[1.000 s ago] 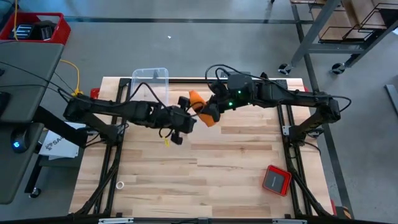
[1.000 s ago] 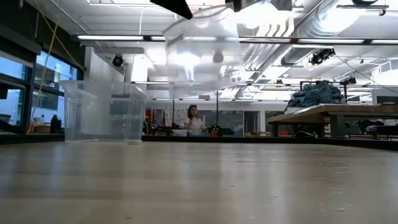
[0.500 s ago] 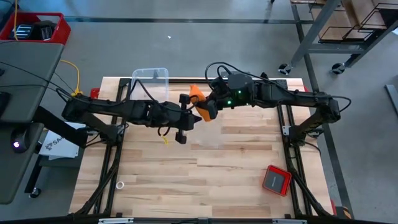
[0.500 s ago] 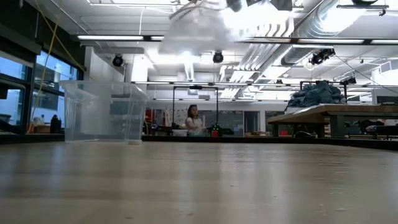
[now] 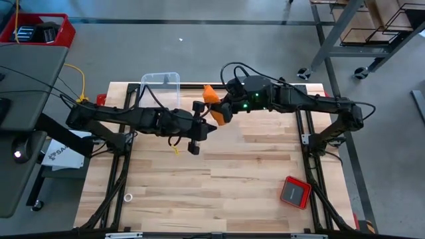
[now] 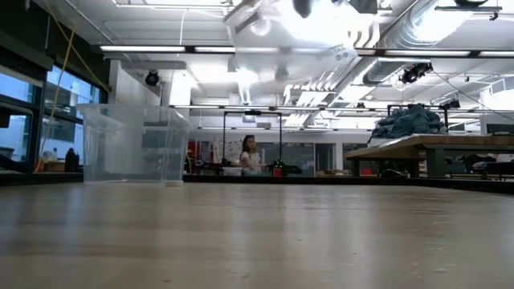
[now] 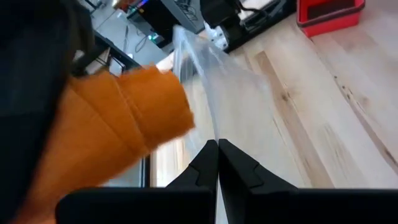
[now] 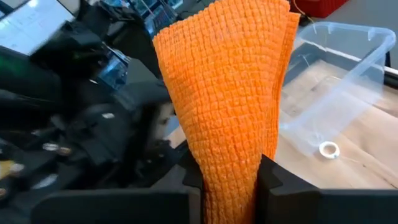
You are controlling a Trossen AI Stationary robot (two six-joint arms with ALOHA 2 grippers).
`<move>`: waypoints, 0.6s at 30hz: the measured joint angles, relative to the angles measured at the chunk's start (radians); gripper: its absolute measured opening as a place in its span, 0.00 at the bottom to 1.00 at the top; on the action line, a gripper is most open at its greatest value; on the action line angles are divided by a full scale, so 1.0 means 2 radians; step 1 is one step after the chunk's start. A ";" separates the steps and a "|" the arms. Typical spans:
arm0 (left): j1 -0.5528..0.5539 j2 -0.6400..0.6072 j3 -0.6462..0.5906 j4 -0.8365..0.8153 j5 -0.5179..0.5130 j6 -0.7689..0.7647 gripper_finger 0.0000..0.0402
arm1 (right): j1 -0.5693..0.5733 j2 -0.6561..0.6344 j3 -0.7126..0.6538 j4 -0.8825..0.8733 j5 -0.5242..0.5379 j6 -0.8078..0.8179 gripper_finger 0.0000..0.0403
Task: Roll bandage
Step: Put the rolled orange bandage into the zip bag
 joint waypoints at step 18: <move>-0.001 -0.003 0.000 0.038 -0.036 0.016 0.00 | 0.030 0.002 0.000 -0.054 0.030 0.013 0.10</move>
